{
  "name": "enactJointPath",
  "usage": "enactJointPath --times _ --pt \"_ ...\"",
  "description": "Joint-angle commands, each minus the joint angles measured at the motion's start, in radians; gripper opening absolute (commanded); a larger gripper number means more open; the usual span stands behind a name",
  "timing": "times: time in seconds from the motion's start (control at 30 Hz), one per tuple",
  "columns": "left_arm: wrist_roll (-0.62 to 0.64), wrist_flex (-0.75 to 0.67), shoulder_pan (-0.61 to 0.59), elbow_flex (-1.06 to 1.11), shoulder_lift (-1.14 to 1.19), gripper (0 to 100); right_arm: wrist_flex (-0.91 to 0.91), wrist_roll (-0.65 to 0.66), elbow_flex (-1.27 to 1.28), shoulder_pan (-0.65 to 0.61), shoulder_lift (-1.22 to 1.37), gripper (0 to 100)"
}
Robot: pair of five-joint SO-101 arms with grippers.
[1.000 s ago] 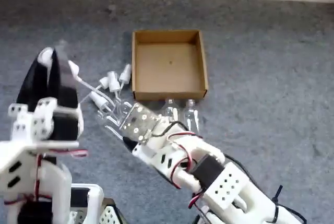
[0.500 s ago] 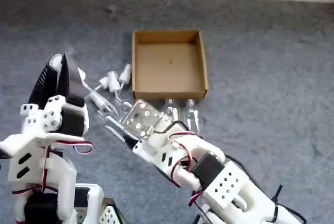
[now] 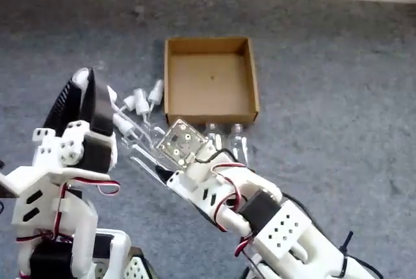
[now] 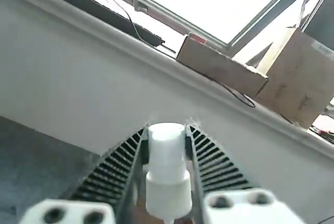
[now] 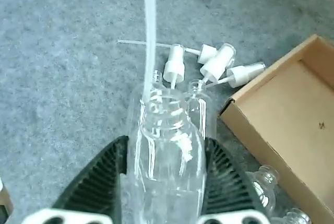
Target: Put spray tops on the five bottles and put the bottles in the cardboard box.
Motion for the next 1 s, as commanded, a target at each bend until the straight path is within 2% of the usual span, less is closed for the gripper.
enactJointPath --times 0.0,0.13,0.4,0.7,0.77,0.9,0.97 --pt "-0.002 -0.071 -0.033 -0.042 0.012 1 -0.005 -0.006 -0.07 0.012 -0.004 0.4" --pt "0.002 -0.077 -0.027 -0.039 0.013 1 -0.005 -0.005 -0.07 0.012 -0.001 0.4" --pt "0.0 -0.074 0.085 0.108 0.004 1 -0.005 -0.009 -0.07 0.013 -0.004 0.4" --pt "-0.002 0.094 0.104 0.148 0.004 1 -0.005 -0.012 -0.074 0.018 -0.005 0.4" --pt "-0.061 0.095 0.147 0.18 0.004 1 -0.005 -0.014 -0.077 0.018 -0.005 0.4" --pt "-0.161 0.095 0.272 0.243 0.004 1 -0.005 -0.157 -0.077 0.042 -0.005 0.4" --pt "-0.166 0.095 0.259 0.252 0.002 1 -0.005 -0.215 -0.077 0.082 -0.005 0.4"
